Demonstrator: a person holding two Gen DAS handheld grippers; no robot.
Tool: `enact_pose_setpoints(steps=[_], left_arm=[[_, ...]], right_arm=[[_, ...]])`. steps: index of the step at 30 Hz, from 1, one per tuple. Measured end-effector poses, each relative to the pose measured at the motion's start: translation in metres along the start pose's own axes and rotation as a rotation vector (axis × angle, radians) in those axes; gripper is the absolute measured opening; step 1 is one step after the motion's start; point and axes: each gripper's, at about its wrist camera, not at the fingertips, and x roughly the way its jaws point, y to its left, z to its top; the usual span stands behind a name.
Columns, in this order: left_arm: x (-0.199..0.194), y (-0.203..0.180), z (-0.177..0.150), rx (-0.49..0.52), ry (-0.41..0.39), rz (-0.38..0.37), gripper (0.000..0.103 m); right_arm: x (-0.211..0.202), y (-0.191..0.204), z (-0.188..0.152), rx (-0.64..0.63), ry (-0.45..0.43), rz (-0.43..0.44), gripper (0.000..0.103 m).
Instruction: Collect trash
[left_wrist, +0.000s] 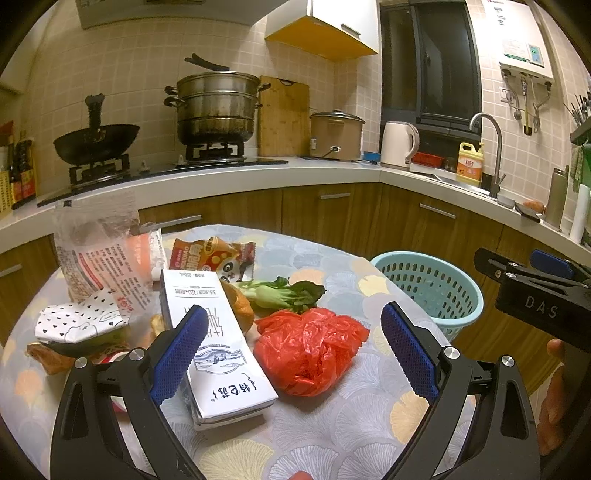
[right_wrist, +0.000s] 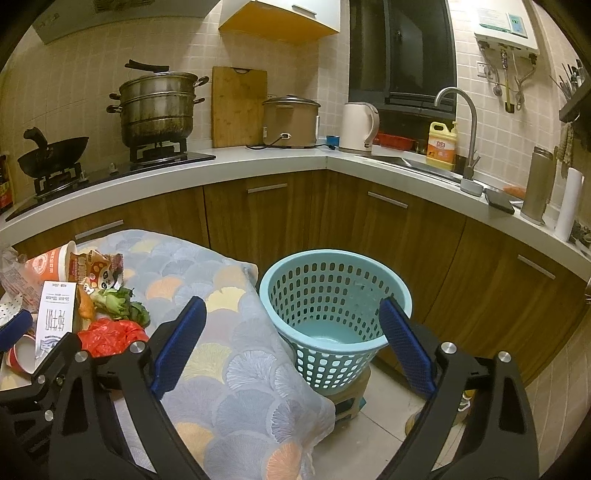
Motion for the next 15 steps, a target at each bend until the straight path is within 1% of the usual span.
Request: enact_pose_setpoints(steps=[12, 15], left_arm=[[0.0023, -0.0004, 0.0000, 0.002, -0.001, -0.001, 0.092], [0.0029, 0.0003, 0.0005, -0.008, 0.002, 0.003, 0.092]], right_arm=[[-0.0001, 0.0002, 0.0000, 0.002, 0.006, 0.008, 0.090], [0.0000, 0.0008, 0.0019, 0.010, 0.013, 0.024, 0.090]])
